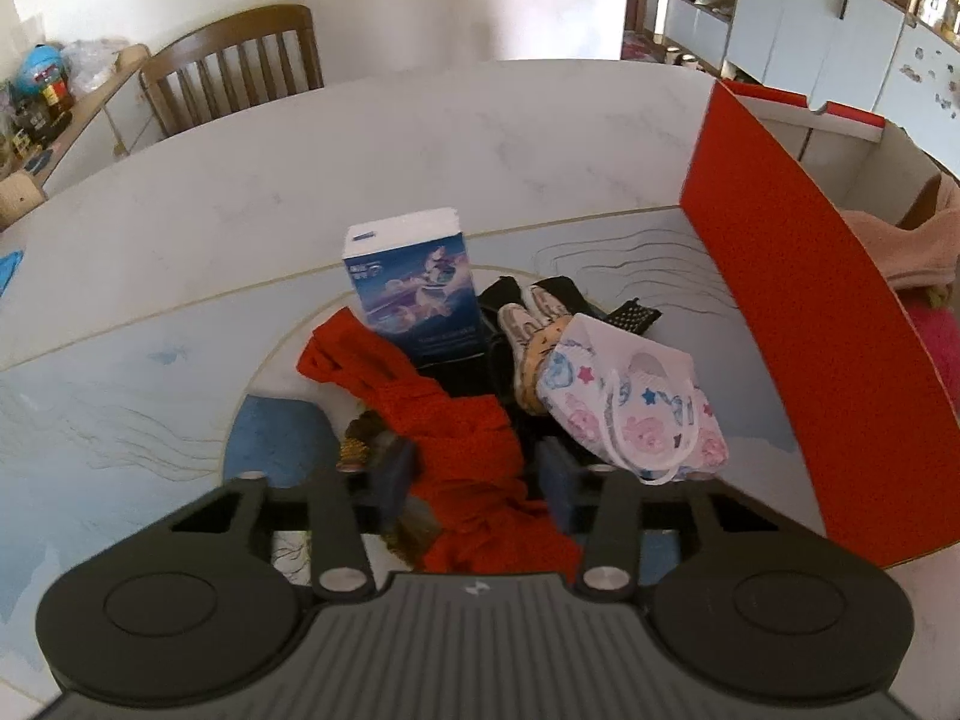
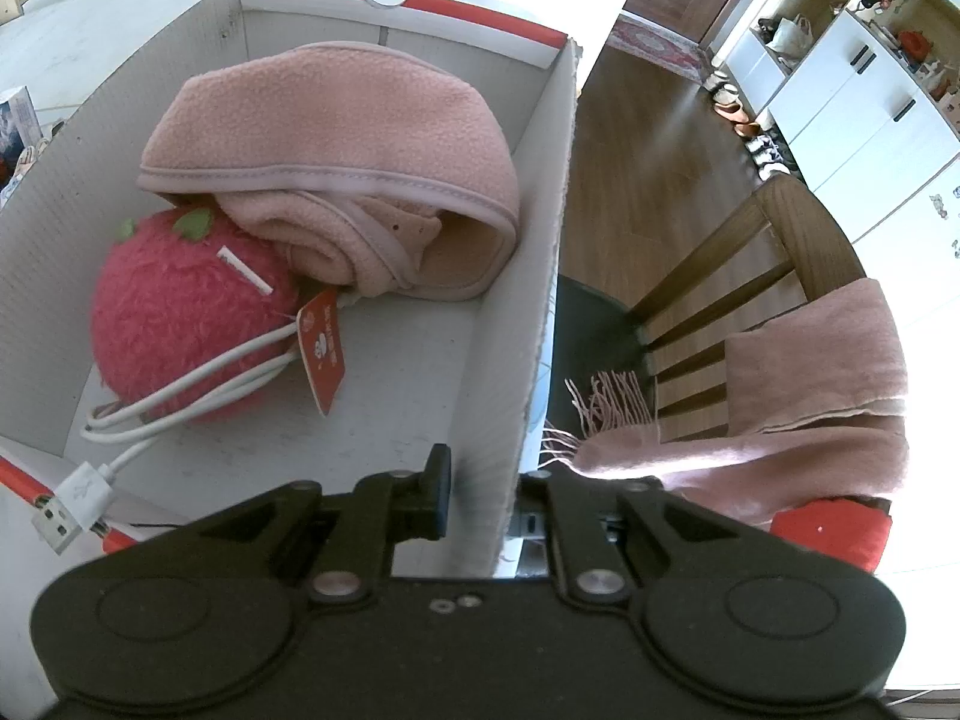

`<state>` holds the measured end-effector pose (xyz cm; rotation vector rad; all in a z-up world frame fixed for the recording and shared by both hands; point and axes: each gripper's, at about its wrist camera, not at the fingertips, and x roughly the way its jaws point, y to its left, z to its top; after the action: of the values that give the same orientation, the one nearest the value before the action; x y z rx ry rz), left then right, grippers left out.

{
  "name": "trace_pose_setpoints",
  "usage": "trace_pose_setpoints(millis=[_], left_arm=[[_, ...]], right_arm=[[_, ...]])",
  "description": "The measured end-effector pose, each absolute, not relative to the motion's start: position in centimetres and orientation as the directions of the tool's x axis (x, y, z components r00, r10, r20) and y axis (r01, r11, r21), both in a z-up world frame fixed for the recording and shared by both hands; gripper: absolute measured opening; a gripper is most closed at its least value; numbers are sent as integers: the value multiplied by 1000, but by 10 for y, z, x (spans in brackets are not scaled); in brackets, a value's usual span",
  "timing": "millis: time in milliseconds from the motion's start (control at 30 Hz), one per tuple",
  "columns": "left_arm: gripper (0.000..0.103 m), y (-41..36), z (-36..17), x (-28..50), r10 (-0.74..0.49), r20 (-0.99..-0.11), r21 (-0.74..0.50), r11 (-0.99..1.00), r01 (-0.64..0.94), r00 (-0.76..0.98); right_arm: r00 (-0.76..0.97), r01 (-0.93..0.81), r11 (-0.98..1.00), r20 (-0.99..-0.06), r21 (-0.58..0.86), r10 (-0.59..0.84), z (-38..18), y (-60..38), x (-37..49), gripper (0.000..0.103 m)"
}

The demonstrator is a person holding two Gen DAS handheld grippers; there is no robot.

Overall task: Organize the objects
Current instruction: 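Close the left gripper on the red cloth in the pile, then carry the red cloth with the left gripper over the box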

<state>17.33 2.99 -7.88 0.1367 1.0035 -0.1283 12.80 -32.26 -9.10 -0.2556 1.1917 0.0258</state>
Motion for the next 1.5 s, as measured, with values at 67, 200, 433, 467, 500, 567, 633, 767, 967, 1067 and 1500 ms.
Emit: trace_pose_setpoints(millis=[67, 200, 433, 467, 500, 567, 633, 767, 967, 1067, 1500], left_arm=[[33, 34, -78, 173, -53, -846, 39, 986, 160, 531], [29, 38, -77, 170, -50, -842, 43, 986, 159, 537], [24, 48, -63, 157, -89, -828, 1, 987, 160, 553], [23, 49, -60, 155, -93, -827, -1, 986, 165, 555], [23, 51, -57, 152, -96, -826, 0, 985, 170, 556], [23, 53, -51, 146, -101, -825, 0, 984, 179, 557], [22, 53, -41, 140, -116, -816, -5, 981, 195, 566], [22, 50, -20, 129, -151, -800, -21, 974, 225, 581], [22, 24, 7, 123, -231, -769, -47, 950, 308, 596], [22, 2, 21, 122, -286, -748, -58, 927, 370, 599], [22, -112, 53, 129, -462, -697, -18, 776, 630, 549]], right_arm=[[374, -156, 970, -920, -185, -115, -90, -322, 128, 12], [374, -159, 969, -920, -187, -117, -90, -321, 127, 12], [374, -162, 969, -920, -187, -114, -90, -320, 127, 12], [375, -163, 969, -920, -187, -115, -90, -320, 127, 12], [375, -164, 968, -920, -189, -116, -90, -320, 127, 11], [376, -165, 968, -920, -187, -114, -91, -320, 127, 11], [376, -166, 968, -920, -186, -112, -91, -320, 127, 11], [377, -171, 968, -920, -181, -106, -91, -321, 127, 10], [373, -175, 970, -923, -170, -95, -90, -323, 128, 9], [372, -178, 970, -924, -167, -91, -91, -324, 128, 9], [374, -184, 969, -923, -166, -87, -92, -324, 127, 10]])
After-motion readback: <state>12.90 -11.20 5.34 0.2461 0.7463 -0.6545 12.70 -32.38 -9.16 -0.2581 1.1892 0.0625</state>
